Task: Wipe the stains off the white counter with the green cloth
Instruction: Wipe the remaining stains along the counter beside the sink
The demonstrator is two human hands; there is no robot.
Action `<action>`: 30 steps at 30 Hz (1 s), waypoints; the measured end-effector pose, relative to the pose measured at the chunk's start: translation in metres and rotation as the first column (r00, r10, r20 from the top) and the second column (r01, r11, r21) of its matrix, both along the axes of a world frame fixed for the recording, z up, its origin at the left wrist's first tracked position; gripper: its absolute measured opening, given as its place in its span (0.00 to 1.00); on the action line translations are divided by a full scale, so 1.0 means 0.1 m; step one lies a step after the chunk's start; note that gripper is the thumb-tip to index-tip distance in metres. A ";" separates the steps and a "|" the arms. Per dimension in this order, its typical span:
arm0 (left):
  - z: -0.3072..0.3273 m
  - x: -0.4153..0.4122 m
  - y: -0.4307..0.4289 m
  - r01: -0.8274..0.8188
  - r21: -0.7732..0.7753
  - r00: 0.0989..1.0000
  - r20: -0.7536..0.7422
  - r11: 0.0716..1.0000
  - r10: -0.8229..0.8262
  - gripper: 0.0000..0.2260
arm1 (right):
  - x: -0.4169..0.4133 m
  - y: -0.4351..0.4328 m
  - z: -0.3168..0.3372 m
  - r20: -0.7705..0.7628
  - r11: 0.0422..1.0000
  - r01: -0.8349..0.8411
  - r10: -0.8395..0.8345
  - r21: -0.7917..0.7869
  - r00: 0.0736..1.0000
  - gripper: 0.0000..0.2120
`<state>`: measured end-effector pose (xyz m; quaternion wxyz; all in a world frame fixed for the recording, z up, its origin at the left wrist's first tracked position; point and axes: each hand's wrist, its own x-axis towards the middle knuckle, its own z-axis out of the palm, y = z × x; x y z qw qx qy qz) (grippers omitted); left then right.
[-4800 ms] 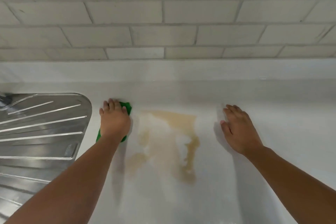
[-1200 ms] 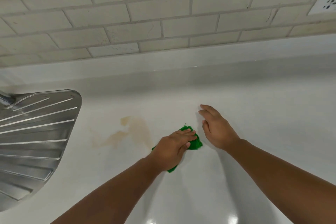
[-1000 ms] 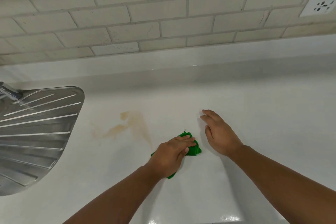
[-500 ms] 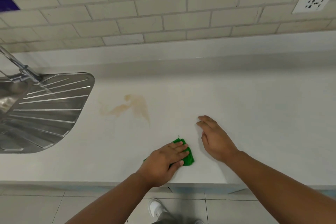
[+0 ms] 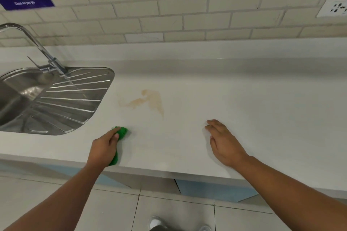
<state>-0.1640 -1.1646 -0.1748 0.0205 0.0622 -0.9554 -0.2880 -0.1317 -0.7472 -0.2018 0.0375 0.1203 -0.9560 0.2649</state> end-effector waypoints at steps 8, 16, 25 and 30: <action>-0.20 0.22 0.38 -0.065 -0.084 0.996 -0.063 0.994 0.060 0.17 | 0.06 -0.02 -0.03 -0.001 0.997 -0.010 0.010 0.081 1.000 0.23; -0.26 0.46 1.76 0.226 0.044 0.967 -0.132 0.973 -0.219 0.17 | 0.25 0.13 -0.03 0.014 0.991 0.069 -0.071 0.114 0.997 0.30; -0.32 0.69 2.30 0.809 -0.063 0.567 -0.175 0.584 -0.805 0.17 | 0.40 0.47 -0.03 0.046 0.981 0.162 -0.168 0.108 0.985 0.30; -0.31 0.47 1.33 0.832 -0.090 0.535 -0.128 0.547 -0.835 0.18 | 0.36 0.25 0.06 0.057 0.984 0.122 -0.130 0.128 0.990 0.28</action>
